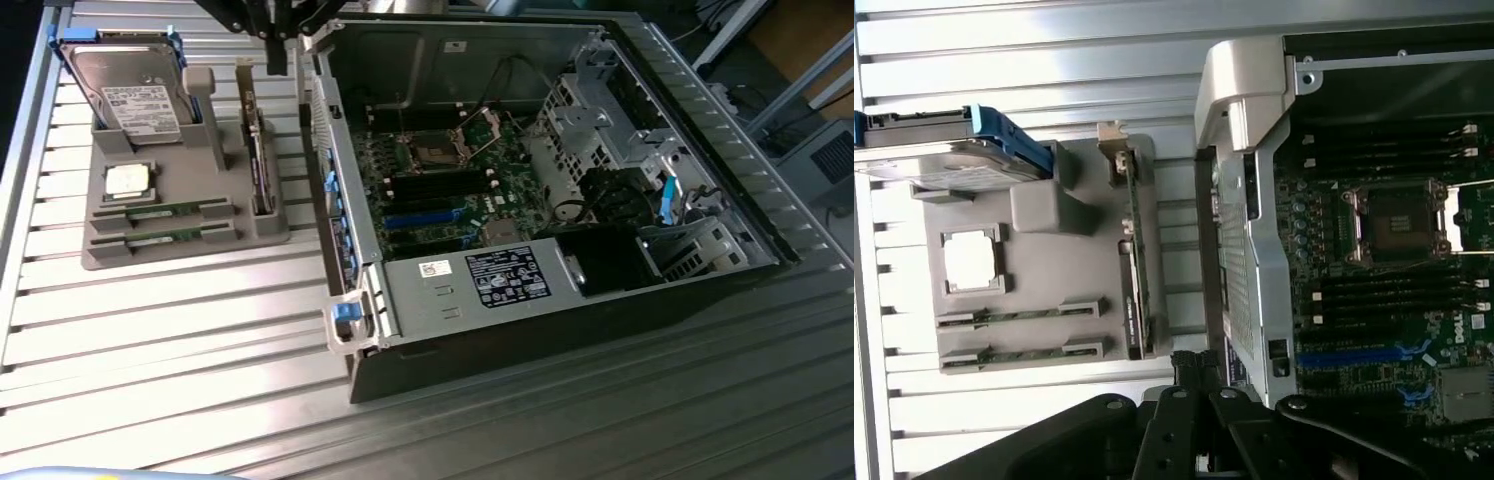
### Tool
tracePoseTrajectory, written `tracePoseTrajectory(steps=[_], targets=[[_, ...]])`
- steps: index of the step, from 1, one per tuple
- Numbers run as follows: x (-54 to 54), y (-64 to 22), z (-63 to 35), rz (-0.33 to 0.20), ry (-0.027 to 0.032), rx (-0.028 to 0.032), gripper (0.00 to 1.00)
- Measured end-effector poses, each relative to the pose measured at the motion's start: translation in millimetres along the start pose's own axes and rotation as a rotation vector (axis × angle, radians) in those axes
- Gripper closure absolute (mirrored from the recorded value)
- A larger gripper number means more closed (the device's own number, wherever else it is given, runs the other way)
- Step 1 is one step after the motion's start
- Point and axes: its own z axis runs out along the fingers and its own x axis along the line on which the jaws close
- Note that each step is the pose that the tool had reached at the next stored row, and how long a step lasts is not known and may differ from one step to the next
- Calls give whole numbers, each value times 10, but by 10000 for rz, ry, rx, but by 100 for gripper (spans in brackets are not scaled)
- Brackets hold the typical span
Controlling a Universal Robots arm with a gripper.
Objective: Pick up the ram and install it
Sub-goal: 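Reach for the ram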
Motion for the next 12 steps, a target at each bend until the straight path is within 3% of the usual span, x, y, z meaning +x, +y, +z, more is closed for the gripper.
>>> tracePoseTrajectory(steps=[3,8,12], targets=[[84,-6,-2,1,-3,0,90],[373,-28,-11,0,-17,-2,90],[508,-38,-15,-1,-25,-2,90]])
